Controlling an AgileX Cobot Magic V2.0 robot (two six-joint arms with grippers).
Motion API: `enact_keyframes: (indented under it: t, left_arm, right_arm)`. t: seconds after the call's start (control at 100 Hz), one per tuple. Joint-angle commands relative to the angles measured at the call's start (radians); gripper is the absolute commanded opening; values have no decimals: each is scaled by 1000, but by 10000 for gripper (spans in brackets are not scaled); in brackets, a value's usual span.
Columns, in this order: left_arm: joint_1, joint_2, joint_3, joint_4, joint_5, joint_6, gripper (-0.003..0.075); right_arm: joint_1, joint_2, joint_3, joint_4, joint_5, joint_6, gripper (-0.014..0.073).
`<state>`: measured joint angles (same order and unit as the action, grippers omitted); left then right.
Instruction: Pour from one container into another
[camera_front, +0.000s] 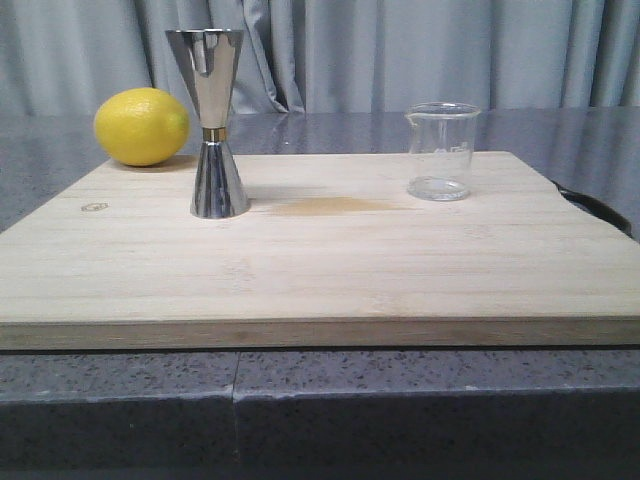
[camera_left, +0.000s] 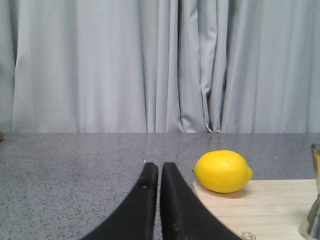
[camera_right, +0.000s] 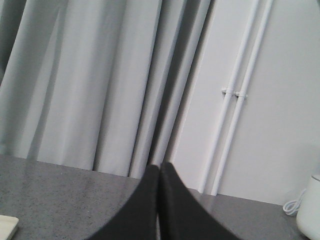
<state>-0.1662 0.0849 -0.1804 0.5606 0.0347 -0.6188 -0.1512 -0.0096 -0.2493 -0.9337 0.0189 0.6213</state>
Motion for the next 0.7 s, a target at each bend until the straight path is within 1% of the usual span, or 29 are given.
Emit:
enact_keyframes:
  t: [0.0, 0.19, 0.22, 0.27, 0.31, 0.4, 0.44, 0.47, 0.59, 0.69]
  left_arm:
    - [1, 13, -27, -8, -69, -12, -19]
    - [1, 13, -22, -10, -69, -12, -19]
    - [1, 13, -17, -25, -69, -12, -19]
    - [1, 13, -6, -118, -69, -5, -19]
    - [4, 11, 6, -162, -66, 48, -19]
    - [16, 4, 39, -261, -72, 237, -19]
    - [20, -3, 61, -312, -72, 295, -19]
    - [20, -10, 78, -322, -72, 322, -19]
    - [20, -49, 163, -349, -83, 357, -19]
    - [20, -82, 226, -400, -132, 357, -19]
  right_arm:
    - [4, -13, -23, 0, -35, 0, -73]
    - [4, -13, -23, 0, -35, 0, -73]
    - [4, -13, -23, 0, -35, 0, -73]
    - [4, -13, -23, 0, -35, 0, -73]
    - [4, -13, -23, 0, -35, 0, -73]
    - [4, -13, -23, 0, -35, 0, -73]
    - [4, -13, -23, 0, -35, 0, -73]
    - [4, -13, -23, 0, -35, 0, -73]
    - [4, -13, -23, 0, -35, 0, -73]
    - [4, -13, -23, 0, -35, 0, -73]
